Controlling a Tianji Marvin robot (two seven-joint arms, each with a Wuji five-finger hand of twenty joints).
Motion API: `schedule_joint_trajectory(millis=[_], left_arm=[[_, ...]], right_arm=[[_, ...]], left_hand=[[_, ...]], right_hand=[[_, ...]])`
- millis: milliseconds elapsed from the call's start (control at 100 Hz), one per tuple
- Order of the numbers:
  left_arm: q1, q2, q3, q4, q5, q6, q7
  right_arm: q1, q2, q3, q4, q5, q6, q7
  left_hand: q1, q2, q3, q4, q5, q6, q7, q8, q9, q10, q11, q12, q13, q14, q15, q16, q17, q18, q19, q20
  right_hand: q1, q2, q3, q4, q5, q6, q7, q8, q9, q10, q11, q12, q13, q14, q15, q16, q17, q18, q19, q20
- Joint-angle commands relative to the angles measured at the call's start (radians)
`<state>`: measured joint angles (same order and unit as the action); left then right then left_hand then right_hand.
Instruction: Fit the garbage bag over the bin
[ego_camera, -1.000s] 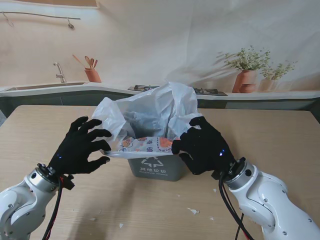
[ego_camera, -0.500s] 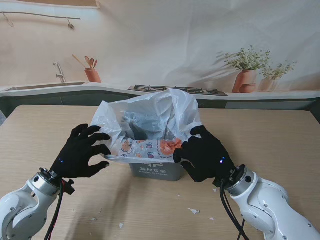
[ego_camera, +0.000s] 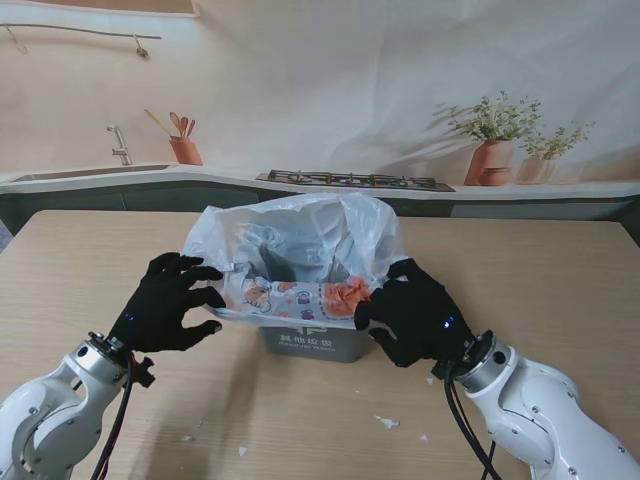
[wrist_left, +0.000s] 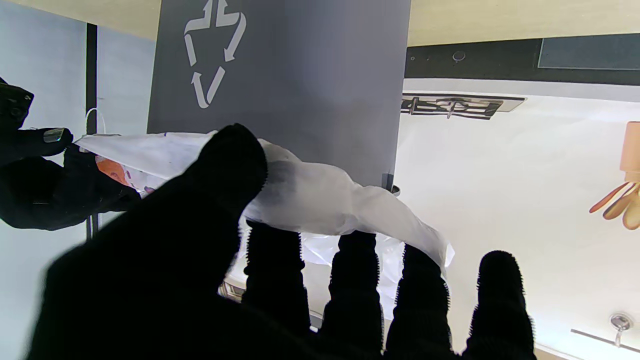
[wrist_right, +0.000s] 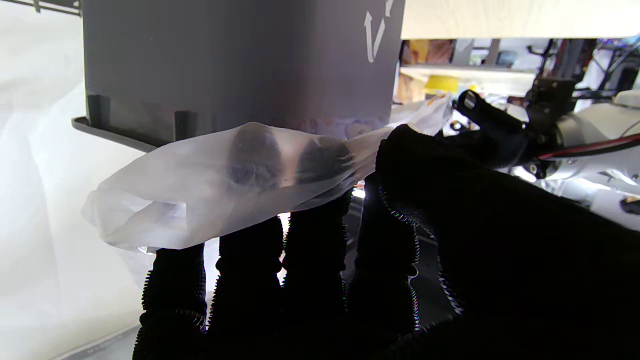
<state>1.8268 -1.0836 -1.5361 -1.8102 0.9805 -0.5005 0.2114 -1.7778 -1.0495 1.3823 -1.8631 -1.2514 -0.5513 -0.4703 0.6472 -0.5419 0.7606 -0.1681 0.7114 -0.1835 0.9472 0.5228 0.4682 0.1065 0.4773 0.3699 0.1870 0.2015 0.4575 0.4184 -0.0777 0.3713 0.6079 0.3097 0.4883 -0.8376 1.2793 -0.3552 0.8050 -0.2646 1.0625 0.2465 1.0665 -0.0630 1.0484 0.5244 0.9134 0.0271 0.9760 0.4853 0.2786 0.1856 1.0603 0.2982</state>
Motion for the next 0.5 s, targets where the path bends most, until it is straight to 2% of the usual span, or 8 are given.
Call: schedule_joint_trajectory(millis=[0, 200, 490], left_arm=[[-0.005, 0.003, -0.005, 0.021, -0.004, 0.021, -0.024], [-0.023, 0.005, 0.009, 0.045, -0.021, 0.046, -0.048], [-0.034, 0.005, 0.015, 0.056, -0.036, 0.054, -0.058]], right_arm=[[-0.002, -0.004, 0.008, 0.018, 0.008, 0.003, 0.024], [0.0, -0.008, 0.011, 0.039, 0.034, 0.006, 0.047], [0.013, -0.01, 0.005, 0.065, 0.057, 0.003, 0.065]], left_hand=[[0.016, 0.02, 0.016, -0.053, 0.06, 0.052, 0.11, 0.037, -0.036, 0.114, -0.061, -0.041, -0.018, 0.022, 0.015, 0.008, -0.014, 0.027, 0.048, 0.017], [0.019, 0.019, 0.018, -0.052, 0.063, 0.059, 0.112, 0.038, -0.028, 0.128, -0.065, -0.045, -0.012, 0.035, 0.017, 0.011, -0.016, 0.029, 0.064, 0.024], [0.02, 0.018, 0.018, -0.052, 0.059, 0.064, 0.113, 0.038, -0.03, 0.119, -0.065, -0.044, -0.015, 0.032, 0.015, 0.014, -0.019, 0.029, 0.07, 0.026]], right_hand=[[0.017, -0.032, 0.072, -0.009, 0.067, -0.032, 0.105, 0.047, 0.043, 0.029, 0.08, 0.022, 0.012, 0.018, 0.014, 0.004, -0.004, 0.015, -0.014, 0.007], [0.017, -0.028, 0.07, -0.007, 0.063, -0.025, 0.107, 0.048, 0.039, 0.028, 0.081, 0.02, 0.01, 0.02, 0.011, 0.004, -0.006, 0.015, -0.014, 0.007], [0.01, -0.027, 0.064, -0.008, 0.052, -0.025, 0.098, 0.04, 0.029, 0.024, 0.072, 0.011, 0.003, 0.018, 0.005, 0.002, -0.011, 0.016, -0.017, 0.005]])
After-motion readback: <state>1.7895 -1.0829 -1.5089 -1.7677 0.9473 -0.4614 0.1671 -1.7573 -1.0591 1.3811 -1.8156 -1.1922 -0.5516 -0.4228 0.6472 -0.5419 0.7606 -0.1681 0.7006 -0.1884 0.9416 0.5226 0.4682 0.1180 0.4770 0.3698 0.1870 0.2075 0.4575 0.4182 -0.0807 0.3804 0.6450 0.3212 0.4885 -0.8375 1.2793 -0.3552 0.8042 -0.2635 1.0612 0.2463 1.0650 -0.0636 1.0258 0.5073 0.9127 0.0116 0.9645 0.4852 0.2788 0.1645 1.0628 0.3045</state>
